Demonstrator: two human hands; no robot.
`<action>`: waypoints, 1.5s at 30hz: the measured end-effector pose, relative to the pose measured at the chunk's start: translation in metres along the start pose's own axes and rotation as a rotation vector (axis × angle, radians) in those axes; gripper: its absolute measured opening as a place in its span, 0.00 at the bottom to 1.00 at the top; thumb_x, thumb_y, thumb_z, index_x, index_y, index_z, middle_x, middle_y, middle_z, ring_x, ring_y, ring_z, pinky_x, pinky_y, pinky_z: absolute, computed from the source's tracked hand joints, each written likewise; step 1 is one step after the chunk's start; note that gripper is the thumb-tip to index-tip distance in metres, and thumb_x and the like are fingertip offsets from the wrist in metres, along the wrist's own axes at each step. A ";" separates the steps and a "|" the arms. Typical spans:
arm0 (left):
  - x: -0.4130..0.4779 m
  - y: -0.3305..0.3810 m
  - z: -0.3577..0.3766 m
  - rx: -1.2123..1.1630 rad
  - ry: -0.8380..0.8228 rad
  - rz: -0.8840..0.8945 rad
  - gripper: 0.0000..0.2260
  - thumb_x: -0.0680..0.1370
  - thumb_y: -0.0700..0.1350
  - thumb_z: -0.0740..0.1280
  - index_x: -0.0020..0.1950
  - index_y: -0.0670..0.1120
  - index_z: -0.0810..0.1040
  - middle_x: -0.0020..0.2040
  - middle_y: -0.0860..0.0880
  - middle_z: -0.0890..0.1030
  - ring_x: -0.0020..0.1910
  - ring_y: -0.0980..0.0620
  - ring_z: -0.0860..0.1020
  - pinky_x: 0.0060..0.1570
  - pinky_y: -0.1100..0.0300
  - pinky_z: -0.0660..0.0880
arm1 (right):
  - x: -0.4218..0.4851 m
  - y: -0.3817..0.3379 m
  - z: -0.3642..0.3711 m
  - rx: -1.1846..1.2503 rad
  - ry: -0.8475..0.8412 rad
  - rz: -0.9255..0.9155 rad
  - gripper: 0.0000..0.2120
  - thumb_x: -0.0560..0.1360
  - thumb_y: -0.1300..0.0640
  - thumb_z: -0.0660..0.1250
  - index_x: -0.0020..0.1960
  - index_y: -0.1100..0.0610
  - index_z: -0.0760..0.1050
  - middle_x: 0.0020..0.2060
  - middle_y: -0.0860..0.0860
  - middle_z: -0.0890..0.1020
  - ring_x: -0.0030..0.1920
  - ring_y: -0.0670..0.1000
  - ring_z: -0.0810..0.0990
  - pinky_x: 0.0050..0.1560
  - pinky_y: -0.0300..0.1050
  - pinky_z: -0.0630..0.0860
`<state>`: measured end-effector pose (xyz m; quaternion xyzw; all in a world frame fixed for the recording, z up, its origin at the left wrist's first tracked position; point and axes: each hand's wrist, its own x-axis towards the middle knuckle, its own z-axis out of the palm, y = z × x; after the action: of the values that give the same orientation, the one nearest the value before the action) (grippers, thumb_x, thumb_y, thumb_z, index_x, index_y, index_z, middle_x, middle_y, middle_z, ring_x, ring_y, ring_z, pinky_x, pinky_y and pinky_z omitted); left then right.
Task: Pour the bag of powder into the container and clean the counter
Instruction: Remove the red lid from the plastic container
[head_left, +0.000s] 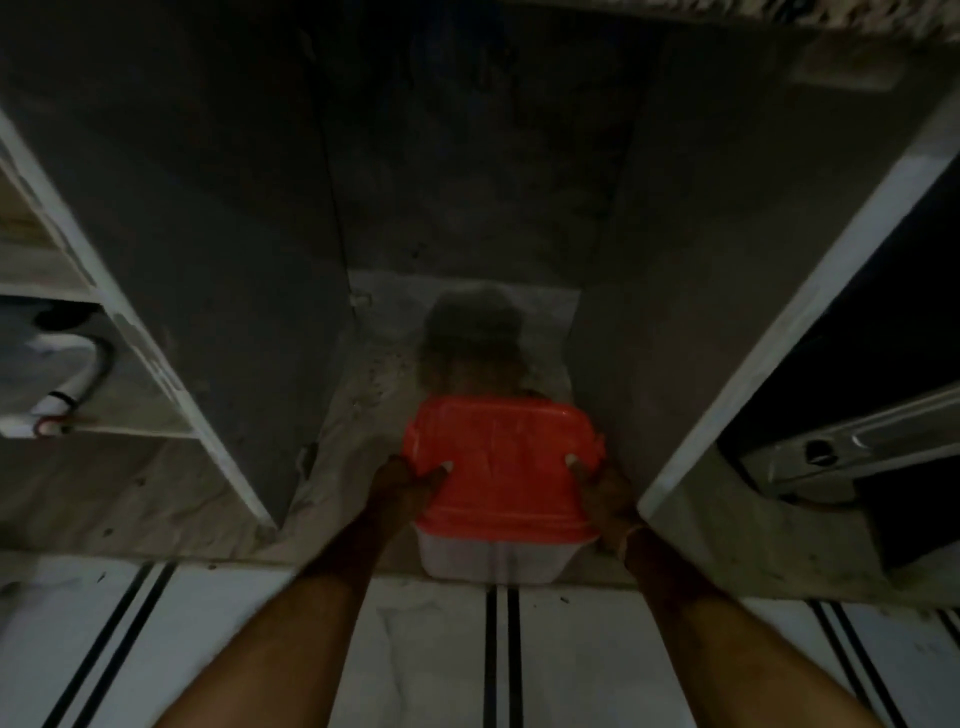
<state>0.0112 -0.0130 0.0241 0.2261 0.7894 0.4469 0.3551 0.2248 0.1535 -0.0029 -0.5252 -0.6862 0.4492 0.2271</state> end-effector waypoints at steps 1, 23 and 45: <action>-0.008 0.003 0.000 -0.015 0.023 -0.042 0.28 0.78 0.47 0.74 0.76 0.41 0.70 0.72 0.45 0.74 0.69 0.45 0.75 0.62 0.63 0.66 | -0.008 -0.006 -0.003 0.032 0.010 0.009 0.31 0.82 0.43 0.65 0.81 0.55 0.64 0.71 0.53 0.77 0.70 0.56 0.75 0.76 0.56 0.68; -0.444 0.381 -0.230 0.218 0.182 -0.203 0.30 0.74 0.66 0.70 0.62 0.44 0.72 0.55 0.48 0.77 0.50 0.49 0.77 0.45 0.57 0.72 | -0.359 -0.440 -0.300 -0.062 -0.025 0.251 0.28 0.81 0.40 0.65 0.74 0.55 0.69 0.60 0.52 0.79 0.56 0.53 0.80 0.53 0.45 0.73; -0.243 0.688 -0.292 0.160 0.321 0.198 0.30 0.70 0.74 0.65 0.53 0.49 0.75 0.48 0.50 0.83 0.46 0.48 0.82 0.48 0.49 0.79 | -0.098 -0.686 -0.400 0.038 0.131 -0.135 0.34 0.72 0.29 0.64 0.72 0.47 0.71 0.59 0.50 0.83 0.55 0.55 0.84 0.59 0.58 0.82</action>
<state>-0.0277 0.0063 0.8086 0.2560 0.8427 0.4458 0.1601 0.2177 0.1835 0.7971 -0.5016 -0.6951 0.4103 0.3113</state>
